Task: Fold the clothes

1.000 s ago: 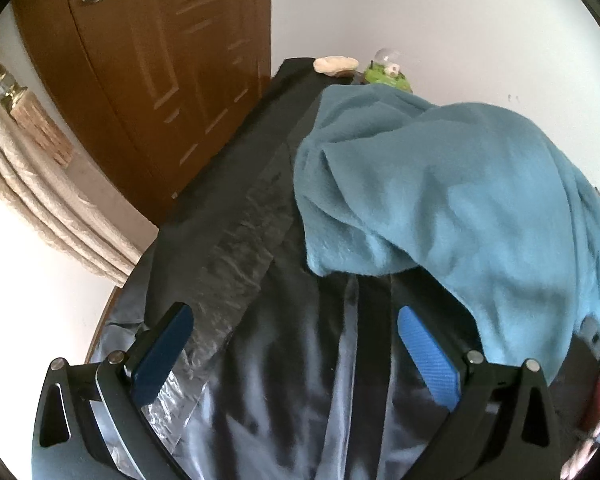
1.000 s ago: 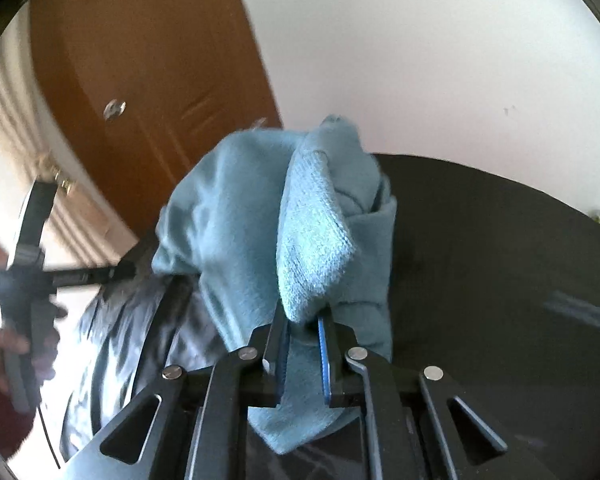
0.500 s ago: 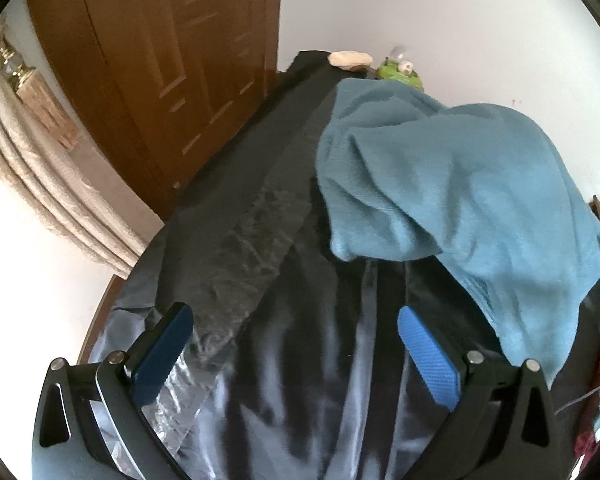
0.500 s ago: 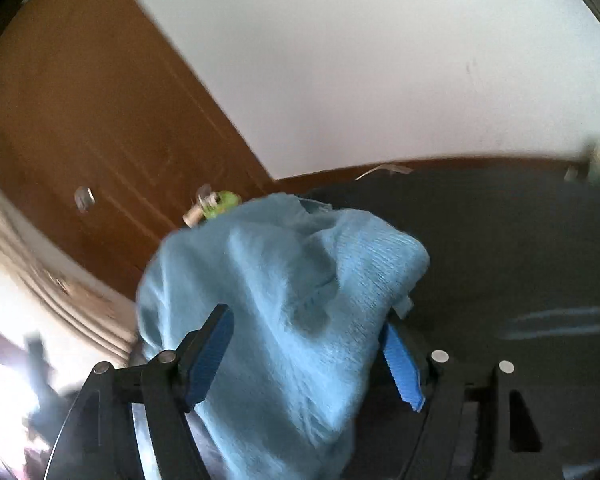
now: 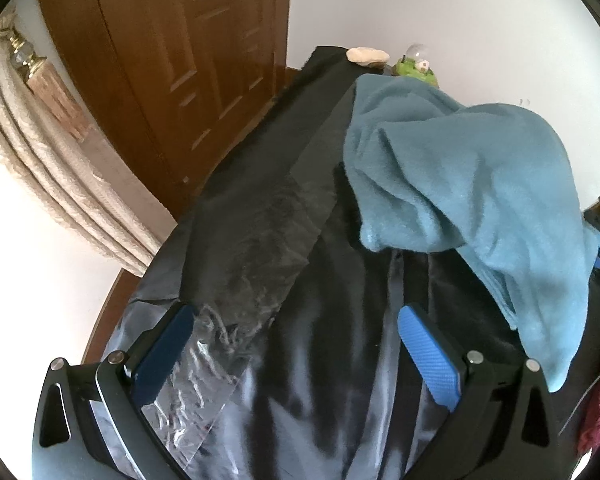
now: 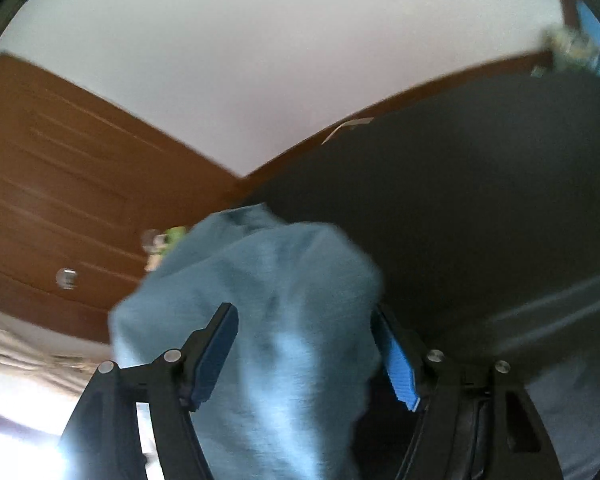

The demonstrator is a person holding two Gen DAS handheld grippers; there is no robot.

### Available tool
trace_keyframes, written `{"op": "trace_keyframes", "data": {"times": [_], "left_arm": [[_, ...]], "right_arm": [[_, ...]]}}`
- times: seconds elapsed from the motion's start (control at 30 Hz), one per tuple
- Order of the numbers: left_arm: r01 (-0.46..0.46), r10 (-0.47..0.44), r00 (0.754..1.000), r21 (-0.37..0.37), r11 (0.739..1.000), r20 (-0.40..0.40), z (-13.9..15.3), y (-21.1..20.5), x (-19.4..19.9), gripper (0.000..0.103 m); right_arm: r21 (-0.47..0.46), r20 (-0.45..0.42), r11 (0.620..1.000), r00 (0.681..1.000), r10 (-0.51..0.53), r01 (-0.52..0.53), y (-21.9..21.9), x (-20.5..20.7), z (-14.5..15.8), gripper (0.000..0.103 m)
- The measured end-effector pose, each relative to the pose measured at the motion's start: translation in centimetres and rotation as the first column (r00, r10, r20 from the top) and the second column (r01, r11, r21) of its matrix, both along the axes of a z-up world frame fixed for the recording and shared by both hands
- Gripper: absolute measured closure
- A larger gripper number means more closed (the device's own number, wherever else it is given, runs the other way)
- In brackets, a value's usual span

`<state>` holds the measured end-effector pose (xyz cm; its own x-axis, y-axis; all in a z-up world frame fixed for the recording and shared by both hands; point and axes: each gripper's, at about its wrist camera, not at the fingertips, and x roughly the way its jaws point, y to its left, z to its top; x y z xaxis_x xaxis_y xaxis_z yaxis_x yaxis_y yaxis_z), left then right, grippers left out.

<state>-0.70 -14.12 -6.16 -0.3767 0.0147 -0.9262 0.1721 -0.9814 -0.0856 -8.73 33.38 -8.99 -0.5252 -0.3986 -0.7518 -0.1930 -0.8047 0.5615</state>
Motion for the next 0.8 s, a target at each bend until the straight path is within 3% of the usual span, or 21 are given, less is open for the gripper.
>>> {"op": "trace_keyframes", "data": {"times": [0.13,0.33,0.4,0.43,0.47,0.53,0.63,0.77,0.8], "left_arm": [[-0.007,0.007,1.0,0.007,1.0,0.006,-0.2,-0.3,0.0,0.0],[0.019,-0.019,1.0,-0.003,1.0,0.001,0.2,0.3,-0.1,0.0],[0.028,-0.028,1.0,-0.006,1.0,0.0,0.4,0.6,-0.1,0.0],[0.033,-0.033,0.999,-0.008,0.999,-0.001,0.4,0.7,-0.2,0.0],[0.037,-0.037,0.999,-0.01,0.999,-0.002,0.5,0.8,-0.2,0.0],[0.038,-0.038,0.999,-0.007,0.999,-0.002,0.6,0.9,-0.2,0.0],[0.023,-0.023,1.0,0.009,1.0,0.0,0.6,0.5,-0.3,0.0],[0.031,-0.031,0.999,0.012,0.999,0.004,0.5,1.1,-0.5,0.0],[0.039,-0.039,0.999,0.01,0.999,0.003,0.5,1.3,-0.4,0.0]], "right_arm": [[0.056,-0.03,0.997,0.999,-0.043,0.044,1.2,-0.3,1.1,0.032],[-0.045,-0.013,0.999,1.0,0.001,-0.001,1.9,-2.8,-1.3,0.032],[-0.088,-0.052,0.994,0.997,0.061,-0.066,1.1,-2.9,-1.3,0.046],[-0.088,-0.074,0.991,0.993,0.096,-0.103,0.5,-2.9,-0.9,0.068],[-0.085,-0.095,0.987,0.987,0.131,-0.14,-0.1,-2.9,-0.6,0.08],[-0.116,-0.143,0.966,0.966,0.215,-0.232,-1.2,-2.4,0.4,0.089],[-0.105,-0.205,0.931,0.924,0.323,-0.349,-2.6,-1.4,2.2,0.09],[-0.013,-0.197,0.918,0.901,0.387,-0.397,-4.5,-0.8,3.1,0.09],[0.017,-0.177,0.923,0.908,0.38,-0.384,-4.3,-0.9,3.0,0.09]]}}
